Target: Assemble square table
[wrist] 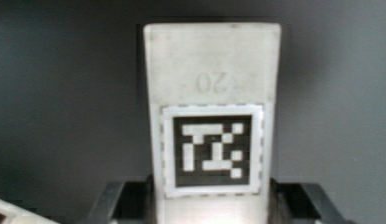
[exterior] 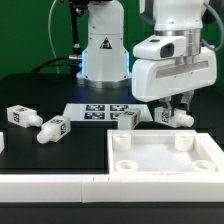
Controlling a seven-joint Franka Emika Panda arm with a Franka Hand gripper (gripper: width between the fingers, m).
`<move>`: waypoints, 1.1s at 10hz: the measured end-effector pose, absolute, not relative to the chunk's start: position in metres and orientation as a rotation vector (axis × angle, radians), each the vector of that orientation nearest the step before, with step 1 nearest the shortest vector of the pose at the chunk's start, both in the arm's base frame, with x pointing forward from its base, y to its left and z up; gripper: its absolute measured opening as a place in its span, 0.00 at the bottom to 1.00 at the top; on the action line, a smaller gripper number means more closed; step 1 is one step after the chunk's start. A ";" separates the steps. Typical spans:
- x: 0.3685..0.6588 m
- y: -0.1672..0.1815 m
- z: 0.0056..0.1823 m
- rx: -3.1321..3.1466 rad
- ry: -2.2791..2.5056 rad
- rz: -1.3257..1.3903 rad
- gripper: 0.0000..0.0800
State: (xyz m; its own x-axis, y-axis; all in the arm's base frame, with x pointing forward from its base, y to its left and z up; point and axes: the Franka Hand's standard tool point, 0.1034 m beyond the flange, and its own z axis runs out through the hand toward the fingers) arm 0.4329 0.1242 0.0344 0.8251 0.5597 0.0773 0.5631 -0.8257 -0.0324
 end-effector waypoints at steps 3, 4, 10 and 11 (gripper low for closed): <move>0.439 0.137 0.035 -2.767 -1.458 -0.177 0.35; 0.440 0.144 0.038 -2.661 -1.660 -0.188 0.35; 0.434 0.161 0.038 -2.068 -2.430 -0.197 0.35; 0.426 0.174 0.039 -1.817 -2.645 -0.213 0.35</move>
Offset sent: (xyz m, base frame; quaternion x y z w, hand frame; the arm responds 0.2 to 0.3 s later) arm 0.0113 0.0493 0.0160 0.0070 0.0729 -0.3656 0.9279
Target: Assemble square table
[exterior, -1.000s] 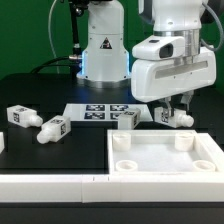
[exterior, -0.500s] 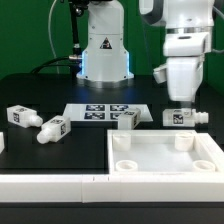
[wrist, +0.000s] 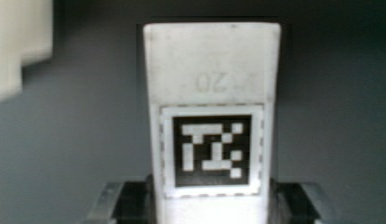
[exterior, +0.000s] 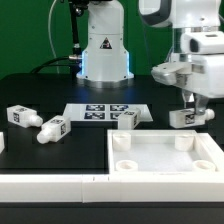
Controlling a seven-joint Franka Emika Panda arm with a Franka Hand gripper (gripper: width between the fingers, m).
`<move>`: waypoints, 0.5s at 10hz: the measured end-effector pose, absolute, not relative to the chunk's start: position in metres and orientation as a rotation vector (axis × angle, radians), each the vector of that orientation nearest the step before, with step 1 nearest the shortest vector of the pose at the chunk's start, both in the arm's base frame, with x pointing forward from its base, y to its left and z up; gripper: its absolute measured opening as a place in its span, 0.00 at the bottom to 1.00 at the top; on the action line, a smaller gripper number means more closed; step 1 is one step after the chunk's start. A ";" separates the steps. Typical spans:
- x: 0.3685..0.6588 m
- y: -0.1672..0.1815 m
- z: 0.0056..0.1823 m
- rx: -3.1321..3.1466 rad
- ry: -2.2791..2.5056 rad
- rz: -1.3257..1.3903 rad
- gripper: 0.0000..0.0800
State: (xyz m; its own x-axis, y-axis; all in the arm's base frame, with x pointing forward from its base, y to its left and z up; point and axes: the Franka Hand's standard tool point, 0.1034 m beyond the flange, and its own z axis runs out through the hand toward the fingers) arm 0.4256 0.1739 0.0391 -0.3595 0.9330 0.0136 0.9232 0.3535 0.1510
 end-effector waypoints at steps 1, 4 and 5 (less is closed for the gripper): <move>0.419 0.176 0.038 1.499 2.655 0.183 0.35; 0.421 0.159 0.036 1.310 2.749 0.148 0.35; 0.421 0.157 0.035 1.220 2.786 0.139 0.35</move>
Offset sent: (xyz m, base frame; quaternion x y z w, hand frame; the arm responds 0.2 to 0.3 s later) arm 0.0000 0.0000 0.0000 0.0000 0.0000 -0.1938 0.9810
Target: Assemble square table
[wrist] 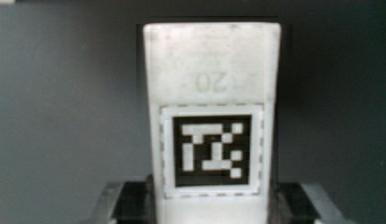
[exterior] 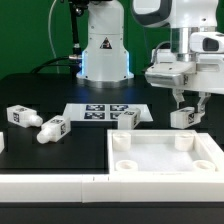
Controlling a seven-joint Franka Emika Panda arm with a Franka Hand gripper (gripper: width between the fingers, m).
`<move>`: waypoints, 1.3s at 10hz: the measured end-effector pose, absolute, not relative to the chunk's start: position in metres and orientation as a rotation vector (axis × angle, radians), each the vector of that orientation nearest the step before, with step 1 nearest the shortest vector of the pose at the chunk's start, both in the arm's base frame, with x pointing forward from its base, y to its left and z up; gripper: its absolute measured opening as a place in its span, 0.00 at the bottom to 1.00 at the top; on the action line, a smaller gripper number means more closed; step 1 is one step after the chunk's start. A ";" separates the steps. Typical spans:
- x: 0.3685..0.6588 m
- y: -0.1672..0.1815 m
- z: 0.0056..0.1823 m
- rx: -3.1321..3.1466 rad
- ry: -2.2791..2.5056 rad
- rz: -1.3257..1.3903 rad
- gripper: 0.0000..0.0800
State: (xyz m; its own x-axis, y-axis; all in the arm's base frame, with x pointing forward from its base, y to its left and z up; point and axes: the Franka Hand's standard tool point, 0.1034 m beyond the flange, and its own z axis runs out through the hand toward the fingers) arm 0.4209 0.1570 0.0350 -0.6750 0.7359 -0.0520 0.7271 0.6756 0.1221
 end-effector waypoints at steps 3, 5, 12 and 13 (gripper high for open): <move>0.402 0.164 0.025 0.746 2.941 0.151 0.35; 0.396 0.163 0.021 0.764 2.941 0.186 0.35; 0.408 0.155 0.037 0.924 2.859 0.223 0.80; 0.418 0.153 0.049 1.073 2.788 0.231 0.80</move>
Offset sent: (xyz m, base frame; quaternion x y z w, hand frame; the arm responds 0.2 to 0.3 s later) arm -0.0197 -0.0049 -0.0149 -0.0321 0.0159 -0.1590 0.9866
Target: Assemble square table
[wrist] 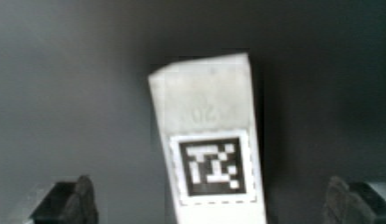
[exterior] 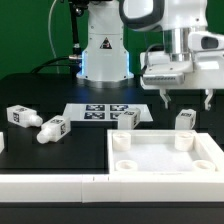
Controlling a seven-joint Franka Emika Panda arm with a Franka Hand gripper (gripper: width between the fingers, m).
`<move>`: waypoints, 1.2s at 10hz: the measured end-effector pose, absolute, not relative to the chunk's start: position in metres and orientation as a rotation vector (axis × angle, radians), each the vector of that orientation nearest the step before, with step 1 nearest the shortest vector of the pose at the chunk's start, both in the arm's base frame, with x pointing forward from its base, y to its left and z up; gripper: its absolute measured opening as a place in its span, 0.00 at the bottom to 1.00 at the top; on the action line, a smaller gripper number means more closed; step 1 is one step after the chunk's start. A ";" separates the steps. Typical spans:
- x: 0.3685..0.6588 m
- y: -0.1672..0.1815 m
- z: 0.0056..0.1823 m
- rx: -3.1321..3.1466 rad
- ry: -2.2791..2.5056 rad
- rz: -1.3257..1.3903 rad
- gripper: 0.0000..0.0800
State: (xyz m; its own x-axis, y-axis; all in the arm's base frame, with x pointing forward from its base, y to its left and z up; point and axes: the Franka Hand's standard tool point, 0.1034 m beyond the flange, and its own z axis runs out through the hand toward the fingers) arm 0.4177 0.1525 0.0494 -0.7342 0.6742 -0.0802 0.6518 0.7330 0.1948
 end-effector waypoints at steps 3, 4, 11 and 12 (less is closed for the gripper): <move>0.455 0.175 0.072 1.584 2.505 0.303 0.81; 0.468 0.185 0.074 1.700 2.427 0.326 0.81; 0.480 0.188 0.073 2.387 1.872 0.394 0.81; 0.484 0.187 0.071 2.557 1.677 0.419 0.81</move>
Offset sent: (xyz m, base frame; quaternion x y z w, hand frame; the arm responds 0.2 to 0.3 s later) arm 0.0580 0.0219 0.0068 -0.0219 -0.0691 0.2204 0.9727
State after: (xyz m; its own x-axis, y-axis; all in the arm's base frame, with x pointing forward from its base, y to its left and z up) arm 0.4837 0.1873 0.0714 0.3732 0.9071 0.1945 0.8921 -0.4085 0.1931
